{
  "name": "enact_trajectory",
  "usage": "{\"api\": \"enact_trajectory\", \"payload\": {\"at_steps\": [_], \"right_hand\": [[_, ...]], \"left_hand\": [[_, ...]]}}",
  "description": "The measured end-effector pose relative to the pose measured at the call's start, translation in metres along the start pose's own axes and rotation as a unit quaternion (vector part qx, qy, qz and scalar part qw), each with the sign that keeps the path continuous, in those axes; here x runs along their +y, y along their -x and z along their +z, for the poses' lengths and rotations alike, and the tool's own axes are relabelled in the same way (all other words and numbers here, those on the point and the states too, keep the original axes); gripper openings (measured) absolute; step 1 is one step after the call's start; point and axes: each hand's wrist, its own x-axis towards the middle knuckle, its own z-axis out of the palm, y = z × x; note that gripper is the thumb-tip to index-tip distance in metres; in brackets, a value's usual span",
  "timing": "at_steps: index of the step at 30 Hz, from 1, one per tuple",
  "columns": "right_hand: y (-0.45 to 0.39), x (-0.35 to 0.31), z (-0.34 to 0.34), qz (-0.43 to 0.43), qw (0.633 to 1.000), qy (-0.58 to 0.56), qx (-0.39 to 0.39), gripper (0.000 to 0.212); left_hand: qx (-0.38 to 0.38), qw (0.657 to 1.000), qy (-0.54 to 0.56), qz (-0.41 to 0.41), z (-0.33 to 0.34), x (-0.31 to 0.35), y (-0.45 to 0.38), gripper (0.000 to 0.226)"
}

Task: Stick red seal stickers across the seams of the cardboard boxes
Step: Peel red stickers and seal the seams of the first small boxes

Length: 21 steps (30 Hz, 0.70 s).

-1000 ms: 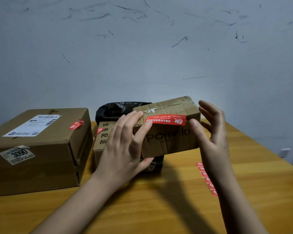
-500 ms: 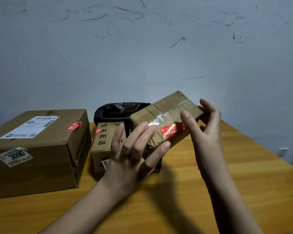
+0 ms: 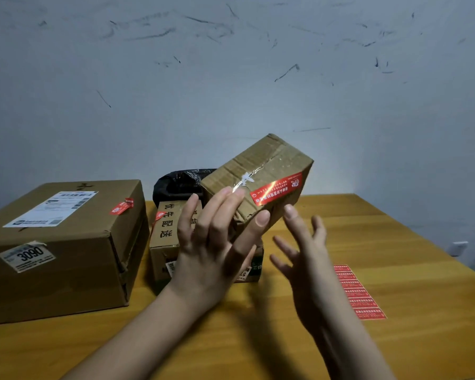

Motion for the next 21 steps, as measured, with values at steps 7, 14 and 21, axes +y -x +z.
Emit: {"api": "enact_trajectory", "payload": {"at_steps": [7,14,21], "right_hand": [[0.012,-0.002,0.012,0.040,0.997,-0.022,-0.064,0.123],[0.012,-0.007,0.014,0.024,0.999,-0.035,-0.034,0.114],[0.000,-0.007,-0.007,-0.064,0.997,0.041,-0.009,0.122]], "left_hand": [[0.023,1.000,-0.009,0.000,0.003,0.011,-0.008,0.095],[0.027,1.000,-0.009,-0.009,0.005,0.021,-0.010,0.092],[-0.038,0.996,0.079,0.018,-0.008,0.026,-0.005,0.111]]}}
